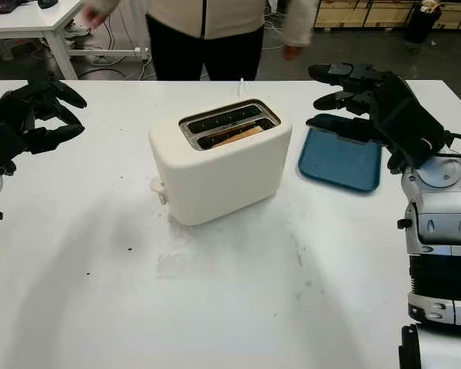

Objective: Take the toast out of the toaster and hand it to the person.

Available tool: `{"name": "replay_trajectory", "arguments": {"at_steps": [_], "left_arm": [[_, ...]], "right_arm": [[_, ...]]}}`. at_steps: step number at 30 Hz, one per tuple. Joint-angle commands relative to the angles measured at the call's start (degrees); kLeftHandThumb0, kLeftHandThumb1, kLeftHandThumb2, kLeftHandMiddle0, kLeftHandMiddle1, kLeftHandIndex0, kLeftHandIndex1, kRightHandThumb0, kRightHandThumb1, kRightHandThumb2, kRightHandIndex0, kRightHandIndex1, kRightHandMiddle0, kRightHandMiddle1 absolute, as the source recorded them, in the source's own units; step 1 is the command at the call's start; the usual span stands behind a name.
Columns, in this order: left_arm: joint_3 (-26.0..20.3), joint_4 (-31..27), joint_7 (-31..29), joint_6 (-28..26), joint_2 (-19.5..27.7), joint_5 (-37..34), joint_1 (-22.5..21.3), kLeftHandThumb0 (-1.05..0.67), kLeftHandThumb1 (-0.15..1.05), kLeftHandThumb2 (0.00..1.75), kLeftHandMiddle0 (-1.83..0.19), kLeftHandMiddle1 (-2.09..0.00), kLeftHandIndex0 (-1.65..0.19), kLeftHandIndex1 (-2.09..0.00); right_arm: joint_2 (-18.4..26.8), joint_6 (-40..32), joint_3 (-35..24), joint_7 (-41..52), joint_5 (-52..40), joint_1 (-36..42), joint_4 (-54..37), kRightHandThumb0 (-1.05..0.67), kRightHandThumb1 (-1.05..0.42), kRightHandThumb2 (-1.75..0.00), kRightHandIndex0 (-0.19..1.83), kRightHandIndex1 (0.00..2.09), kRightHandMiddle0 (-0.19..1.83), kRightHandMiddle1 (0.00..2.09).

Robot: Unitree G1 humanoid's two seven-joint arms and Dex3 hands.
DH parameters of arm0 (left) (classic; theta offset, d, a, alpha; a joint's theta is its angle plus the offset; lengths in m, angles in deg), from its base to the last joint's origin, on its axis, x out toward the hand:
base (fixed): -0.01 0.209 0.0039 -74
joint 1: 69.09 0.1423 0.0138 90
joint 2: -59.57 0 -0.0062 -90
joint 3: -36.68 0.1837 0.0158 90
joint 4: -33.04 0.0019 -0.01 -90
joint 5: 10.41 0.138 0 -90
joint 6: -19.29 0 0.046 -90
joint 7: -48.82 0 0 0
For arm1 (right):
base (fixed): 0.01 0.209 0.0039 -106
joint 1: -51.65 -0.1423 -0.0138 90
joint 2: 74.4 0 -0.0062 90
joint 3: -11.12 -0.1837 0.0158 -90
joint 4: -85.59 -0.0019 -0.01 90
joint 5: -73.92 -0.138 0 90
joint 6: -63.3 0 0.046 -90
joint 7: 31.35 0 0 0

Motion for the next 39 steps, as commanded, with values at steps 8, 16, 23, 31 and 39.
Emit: {"name": "replay_trajectory", "arguments": {"at_steps": [8, 16, 23, 31, 39], "left_arm": [[0.23, 0.2, -0.37, 0.55, 0.84, 0.14, -0.29, -1.05, 0.92, 0.09, -0.38, -1.46, -0.27, -1.42], [0.21, -0.06, -0.2, 0.6, 0.67, 0.1, -0.23, -1.05, 0.92, 0.1, -0.38, -1.47, -0.27, -1.43], [0.17, -0.06, -0.19, 0.47, 0.89, 0.19, -0.19, -1.05, 0.92, 0.11, -0.37, -1.47, -0.26, -1.43], [0.31, 0.07, 0.12, 0.79, 0.97, 0.6, -0.35, -1.05, 0.92, 0.11, -0.36, -1.47, -0.26, -1.43], [0.35, -0.42, -0.03, 0.38, 0.93, 0.52, -0.32, -1.05, 0.92, 0.11, -0.36, -1.48, -0.25, -1.44]], "right_arm": [[-0.29, 0.88, -0.42, -0.15, -0.24, 0.05, 0.22, -0.34, -0.73, 0.0, 0.4, 0.87, 0.64, 0.12], [-0.47, 0.28, -0.55, -0.67, -0.19, 0.3, -0.22, -0.36, -0.73, 0.0, 0.4, 0.87, 0.65, 0.12], [-0.44, -0.26, -0.13, -0.82, 0.08, 0.08, -0.39, -0.36, -0.72, 0.0, 0.4, 0.85, 0.64, 0.11], [-0.49, 0.72, -0.17, -0.51, -0.09, -0.19, 0.41, -0.36, -0.72, 0.0, 0.4, 0.87, 0.65, 0.11], [-0.56, -0.09, -0.03, -0.75, -0.01, -0.3, -0.13, -0.34, -0.72, 0.0, 0.39, 0.88, 0.65, 0.11]]}}
